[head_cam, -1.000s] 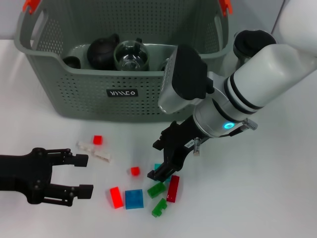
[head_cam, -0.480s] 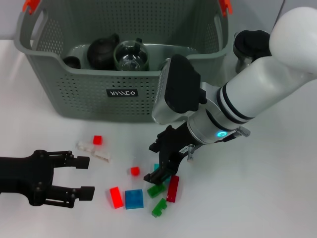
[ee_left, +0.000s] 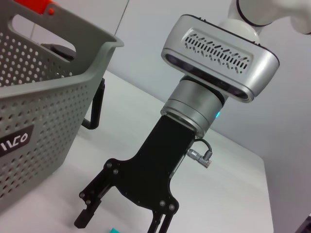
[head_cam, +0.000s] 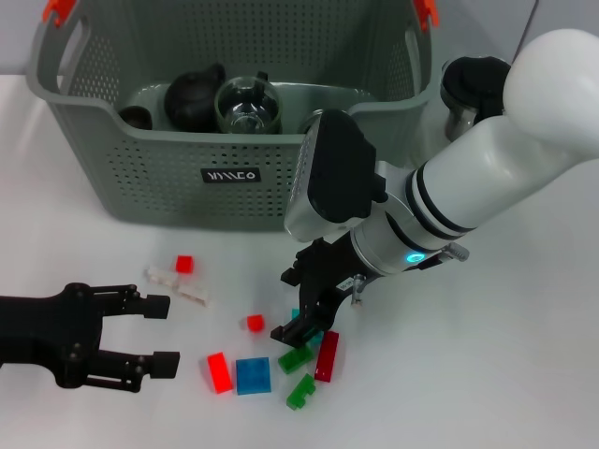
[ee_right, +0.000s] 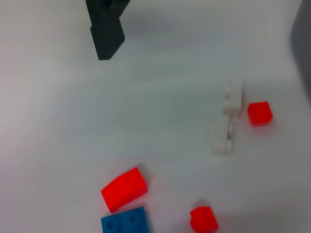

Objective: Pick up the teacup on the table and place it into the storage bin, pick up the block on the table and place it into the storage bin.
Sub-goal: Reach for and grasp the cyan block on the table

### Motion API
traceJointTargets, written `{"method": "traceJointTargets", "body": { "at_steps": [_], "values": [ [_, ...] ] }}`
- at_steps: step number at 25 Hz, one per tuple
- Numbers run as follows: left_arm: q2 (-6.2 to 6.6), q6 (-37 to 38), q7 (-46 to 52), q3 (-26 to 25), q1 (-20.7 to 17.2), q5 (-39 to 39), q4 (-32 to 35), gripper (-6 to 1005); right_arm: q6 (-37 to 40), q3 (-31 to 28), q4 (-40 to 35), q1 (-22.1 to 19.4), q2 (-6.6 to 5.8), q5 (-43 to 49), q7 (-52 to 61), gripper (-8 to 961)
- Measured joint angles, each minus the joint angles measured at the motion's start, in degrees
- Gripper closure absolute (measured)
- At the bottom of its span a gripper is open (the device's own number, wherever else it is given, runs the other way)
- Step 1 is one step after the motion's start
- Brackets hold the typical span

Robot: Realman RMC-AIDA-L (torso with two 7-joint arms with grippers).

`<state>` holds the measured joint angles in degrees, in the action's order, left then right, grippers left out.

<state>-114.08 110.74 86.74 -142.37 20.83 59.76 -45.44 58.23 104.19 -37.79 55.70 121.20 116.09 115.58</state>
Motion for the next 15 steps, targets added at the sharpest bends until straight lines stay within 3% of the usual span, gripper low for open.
{"method": "traceJointTargets", "body": {
  "at_steps": [15],
  "values": [
    [-0.06, 0.00, 0.08, 0.11, 0.08, -0.28, 0.00, 121, -0.03, 0.15, 0.00, -0.15, -0.18, 0.43, 0.07, 100]
  ]
}}
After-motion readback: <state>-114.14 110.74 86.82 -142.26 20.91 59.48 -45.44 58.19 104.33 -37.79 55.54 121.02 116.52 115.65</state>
